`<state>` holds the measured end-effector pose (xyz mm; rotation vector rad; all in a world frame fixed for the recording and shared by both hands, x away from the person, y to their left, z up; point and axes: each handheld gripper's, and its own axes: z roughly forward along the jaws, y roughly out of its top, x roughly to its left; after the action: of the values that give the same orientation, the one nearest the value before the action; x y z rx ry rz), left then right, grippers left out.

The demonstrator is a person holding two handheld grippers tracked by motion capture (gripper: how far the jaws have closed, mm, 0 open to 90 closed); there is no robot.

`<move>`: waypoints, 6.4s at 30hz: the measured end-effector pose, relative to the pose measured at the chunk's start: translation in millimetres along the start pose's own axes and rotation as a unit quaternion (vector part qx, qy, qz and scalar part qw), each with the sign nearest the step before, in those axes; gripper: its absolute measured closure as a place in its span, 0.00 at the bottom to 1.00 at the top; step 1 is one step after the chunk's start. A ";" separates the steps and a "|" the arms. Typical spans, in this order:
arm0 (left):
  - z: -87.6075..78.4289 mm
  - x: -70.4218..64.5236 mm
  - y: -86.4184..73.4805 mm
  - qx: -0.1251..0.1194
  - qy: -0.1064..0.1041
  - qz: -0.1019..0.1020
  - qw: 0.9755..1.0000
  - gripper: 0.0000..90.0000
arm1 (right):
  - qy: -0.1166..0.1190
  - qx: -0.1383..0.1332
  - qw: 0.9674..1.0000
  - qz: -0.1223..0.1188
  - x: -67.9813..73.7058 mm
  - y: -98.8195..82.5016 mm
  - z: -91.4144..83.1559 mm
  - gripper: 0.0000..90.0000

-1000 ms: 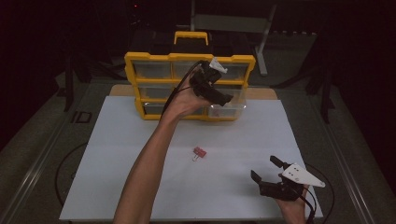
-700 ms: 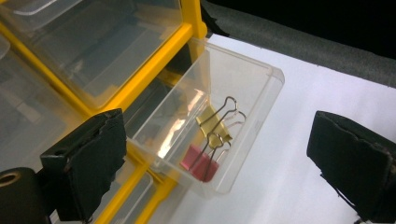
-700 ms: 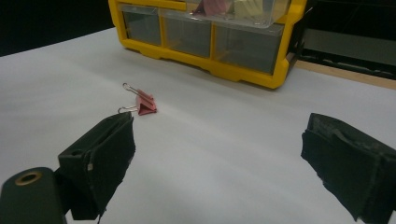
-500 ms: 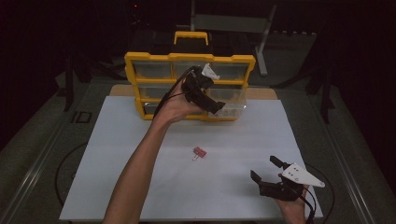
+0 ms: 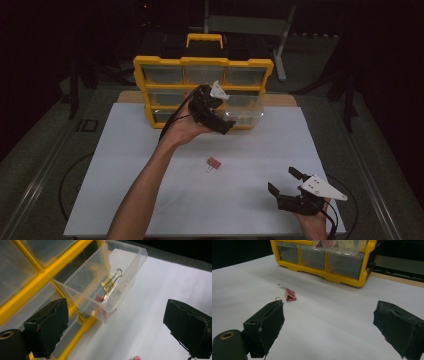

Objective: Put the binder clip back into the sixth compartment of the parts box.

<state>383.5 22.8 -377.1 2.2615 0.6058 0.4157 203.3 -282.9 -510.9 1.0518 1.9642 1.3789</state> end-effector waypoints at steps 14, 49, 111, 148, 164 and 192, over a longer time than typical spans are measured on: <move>4.2 -8.4 -25.1 0.011 0.016 -0.009 1.000 0.06 | 0.000 0.000 1.000 0.000 -0.4 -0.2 0.4 0.10; 37.0 -29.8 -87.3 0.052 0.019 -0.033 0.998 0.07 | -0.001 -0.001 1.000 0.001 0.3 0.2 -0.2 0.10; 100.5 -59.1 -140.5 0.116 0.014 -0.086 0.989 0.45 | 0.002 0.002 1.000 0.003 0.6 -0.8 2.1 0.10; 54.6 -28.4 -115.6 0.072 -0.014 -0.081 0.994 0.56 | 0.003 -0.001 1.000 0.003 0.0 -0.3 5.1 0.10; 29.4 -13.6 -82.1 0.047 -0.020 -0.059 0.997 0.56 | 0.001 -0.004 1.000 0.002 -1.3 0.2 5.8 0.10; -13.6 19.6 -3.4 -0.008 -0.056 -0.016 0.998 0.56 | 0.000 -0.002 1.000 0.002 -1.3 0.2 6.5 0.10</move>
<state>392.6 43.4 -368.3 2.2407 0.5784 0.2739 209.1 -280.5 -513.1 1.0531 1.9599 1.3846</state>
